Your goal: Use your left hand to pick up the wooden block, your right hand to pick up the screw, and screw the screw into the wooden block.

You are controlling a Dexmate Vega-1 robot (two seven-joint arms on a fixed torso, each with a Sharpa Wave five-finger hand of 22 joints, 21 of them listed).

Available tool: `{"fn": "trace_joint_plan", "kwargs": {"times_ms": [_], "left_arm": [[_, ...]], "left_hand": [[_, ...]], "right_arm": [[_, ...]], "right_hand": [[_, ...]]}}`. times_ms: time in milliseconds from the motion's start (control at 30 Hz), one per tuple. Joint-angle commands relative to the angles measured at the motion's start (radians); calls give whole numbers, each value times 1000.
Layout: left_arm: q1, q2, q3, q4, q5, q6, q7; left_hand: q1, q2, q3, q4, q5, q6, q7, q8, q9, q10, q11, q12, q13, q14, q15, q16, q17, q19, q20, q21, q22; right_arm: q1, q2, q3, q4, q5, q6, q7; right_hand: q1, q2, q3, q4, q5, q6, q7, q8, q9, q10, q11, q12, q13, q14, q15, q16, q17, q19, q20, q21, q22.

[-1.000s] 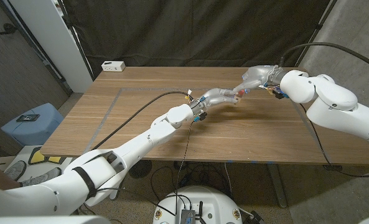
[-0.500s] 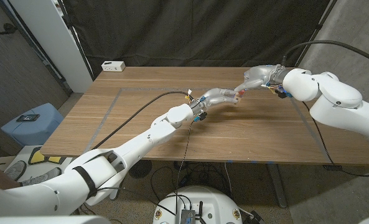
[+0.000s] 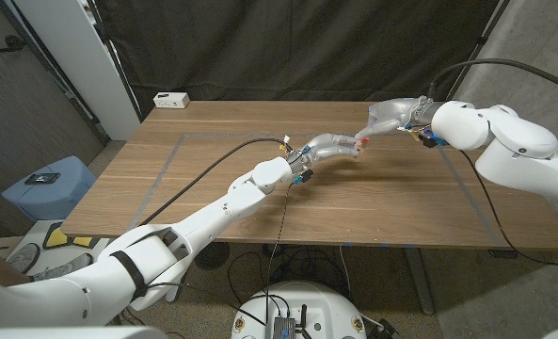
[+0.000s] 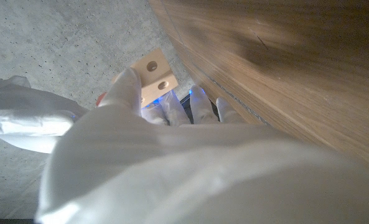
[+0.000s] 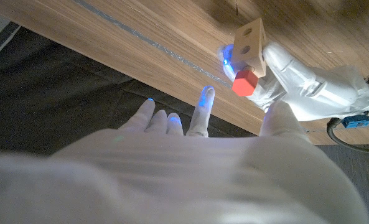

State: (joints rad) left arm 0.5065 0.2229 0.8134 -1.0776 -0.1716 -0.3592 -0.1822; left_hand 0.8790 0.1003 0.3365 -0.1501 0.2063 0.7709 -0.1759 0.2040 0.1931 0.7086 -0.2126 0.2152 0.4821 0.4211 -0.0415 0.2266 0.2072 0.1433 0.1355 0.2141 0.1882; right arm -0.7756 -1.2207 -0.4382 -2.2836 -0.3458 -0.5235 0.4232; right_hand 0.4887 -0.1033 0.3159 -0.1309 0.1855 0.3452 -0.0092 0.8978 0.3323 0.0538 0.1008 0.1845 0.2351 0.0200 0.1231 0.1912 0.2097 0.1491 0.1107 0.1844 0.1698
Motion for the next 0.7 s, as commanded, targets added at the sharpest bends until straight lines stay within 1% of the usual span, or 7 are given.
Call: {"fn": "trace_joint_plan", "kwargs": {"times_ms": [33, 100, 133, 233, 533, 633, 700], "left_arm": [[2, 3, -1, -5, -1, 2, 0], [3, 4, -1, -7, 0, 3, 0], [3, 3, -1, -7, 0, 3, 1], [3, 3, -1, -6, 0, 0, 2], [6, 3, -1, -10, 2, -1, 5], [5, 3, 0, -9, 3, -2, 4], [5, 2, 0, -10, 3, -2, 4]], "left_hand": [[-5, 6, 7, 1, 6, 11, 3, 5, 5, -5, 2, 1, 2, 6, -53, -3, 2, 9, -2, 4, 2], [-5, 6, 7, 1, 6, 12, 3, 5, 5, -4, 2, 1, 2, 7, -53, -3, 2, 9, -3, 4, 2], [-5, 6, 7, 0, 6, 12, 2, 5, 5, -4, 2, 1, 2, 7, -53, -3, 1, 9, -3, 4, 2], [-5, 6, 8, 0, 6, 11, 1, 5, 5, -5, 2, 1, 2, 7, -52, -3, 2, 9, -2, 4, 2], [-7, 6, 8, 1, 6, 10, 2, 5, 5, -6, 2, 1, 2, 6, -51, -3, 2, 9, -2, 4, 2], [-8, 5, 8, 1, 6, 10, 2, 5, 5, -5, 2, 1, 2, 6, -52, -3, 2, 8, -3, 4, 2], [-9, 4, 7, 1, 6, 11, 2, 5, 5, -3, 3, 2, 1, 6, -53, -3, 2, 9, -3, 4, 2]], "right_arm": [[-13, -42, 38, 16, 76, 65, 10], [-18, -48, 44, 18, 87, 76, 6], [-24, -52, 49, 19, 92, 83, -2], [-33, -60, 60, 24, 106, 102, -13], [-56, -72, 82, 36, 139, 134, -44], [-67, -74, 88, 42, 144, 144, -62], [-72, -74, 90, 45, 144, 149, -73]], "right_hand": [[28, 8, 10, -12, 8, -27, -20, -14, -7, -30, 3, 0, 6, -23, 5, -2, 0, -15, 1, -2, 2], [34, 9, 13, -16, 9, -41, -37, -23, -12, -42, 1, 1, 7, -32, 5, -2, 0, -21, 2, -2, 2], [35, 10, 14, -16, 10, -40, -38, -23, -13, -43, 2, 1, 7, -34, 5, -3, 0, -22, 2, -2, 2], [52, 15, 23, -23, 14, -48, -52, -30, -19, -55, -1, 2, 8, -41, 4, -2, -2, -23, 2, 0, 2], [98, 26, 47, -39, 26, -72, -72, -50, -35, -84, -7, 4, 10, -58, 1, -1, -4, -24, 0, 3, 2], [110, 29, 54, -42, 29, -71, -77, -52, -38, -86, -7, 6, 10, -59, 0, 0, -4, -22, -2, 4, 2], [127, 34, 63, -46, 33, -63, -86, -52, -43, -86, -9, 9, 10, -59, -2, 2, -4, -20, -4, 5, 1]]}}
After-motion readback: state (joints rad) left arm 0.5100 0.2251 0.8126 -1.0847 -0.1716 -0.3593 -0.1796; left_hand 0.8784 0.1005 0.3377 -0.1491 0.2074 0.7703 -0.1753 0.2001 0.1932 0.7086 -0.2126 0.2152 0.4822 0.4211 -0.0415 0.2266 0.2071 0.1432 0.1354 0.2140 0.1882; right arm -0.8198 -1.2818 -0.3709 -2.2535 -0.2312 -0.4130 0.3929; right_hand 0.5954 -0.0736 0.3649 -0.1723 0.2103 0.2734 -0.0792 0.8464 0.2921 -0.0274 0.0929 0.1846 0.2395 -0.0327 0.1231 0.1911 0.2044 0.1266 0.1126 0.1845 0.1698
